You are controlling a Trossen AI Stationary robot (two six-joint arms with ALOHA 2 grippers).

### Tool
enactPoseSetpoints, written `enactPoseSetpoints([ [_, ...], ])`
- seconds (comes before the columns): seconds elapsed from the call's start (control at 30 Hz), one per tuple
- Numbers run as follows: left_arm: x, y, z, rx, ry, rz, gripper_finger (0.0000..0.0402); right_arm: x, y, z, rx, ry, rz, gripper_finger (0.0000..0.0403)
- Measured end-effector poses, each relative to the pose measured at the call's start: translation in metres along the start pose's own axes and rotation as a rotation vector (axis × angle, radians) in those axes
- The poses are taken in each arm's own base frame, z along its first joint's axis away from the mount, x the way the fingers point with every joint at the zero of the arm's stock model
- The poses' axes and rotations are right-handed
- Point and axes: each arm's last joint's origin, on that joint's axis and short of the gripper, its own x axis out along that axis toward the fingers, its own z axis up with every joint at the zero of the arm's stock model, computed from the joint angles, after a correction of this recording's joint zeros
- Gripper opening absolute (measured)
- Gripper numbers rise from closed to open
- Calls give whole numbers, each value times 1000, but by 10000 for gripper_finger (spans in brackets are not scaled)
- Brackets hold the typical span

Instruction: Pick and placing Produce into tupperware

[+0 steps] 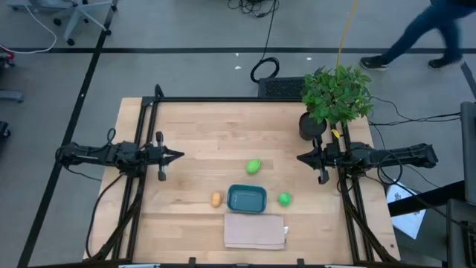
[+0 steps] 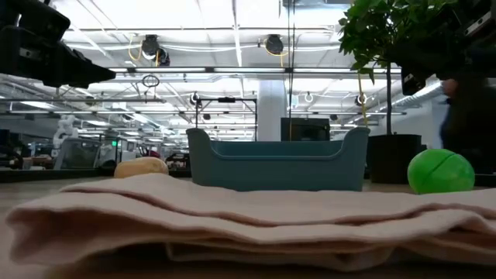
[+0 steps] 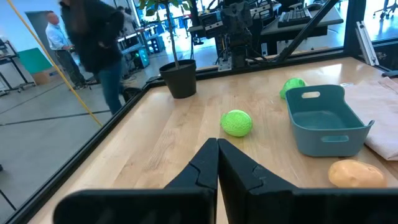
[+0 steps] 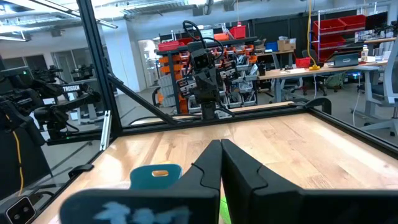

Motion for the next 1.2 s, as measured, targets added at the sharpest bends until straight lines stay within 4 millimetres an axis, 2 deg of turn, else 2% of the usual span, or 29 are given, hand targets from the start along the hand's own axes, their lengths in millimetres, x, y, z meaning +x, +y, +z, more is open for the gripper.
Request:
enactPoseSetpoints([
  [0.7, 0, 0, 0, -5, -3, 0, 10, 0, 0, 0, 0, 0, 0, 0],
  [0.83, 0, 0, 1, -60, -5, 0, 10, 0, 0, 1, 1, -9, 1, 0],
  [1.03, 0, 2, 11, -157, -112, 12, 10, 0, 0, 2, 2, -23, 3, 0],
  [1.2, -1, 3, 15, -298, -151, 6, 10, 0, 1, 6, 13, -64, 9, 0],
])
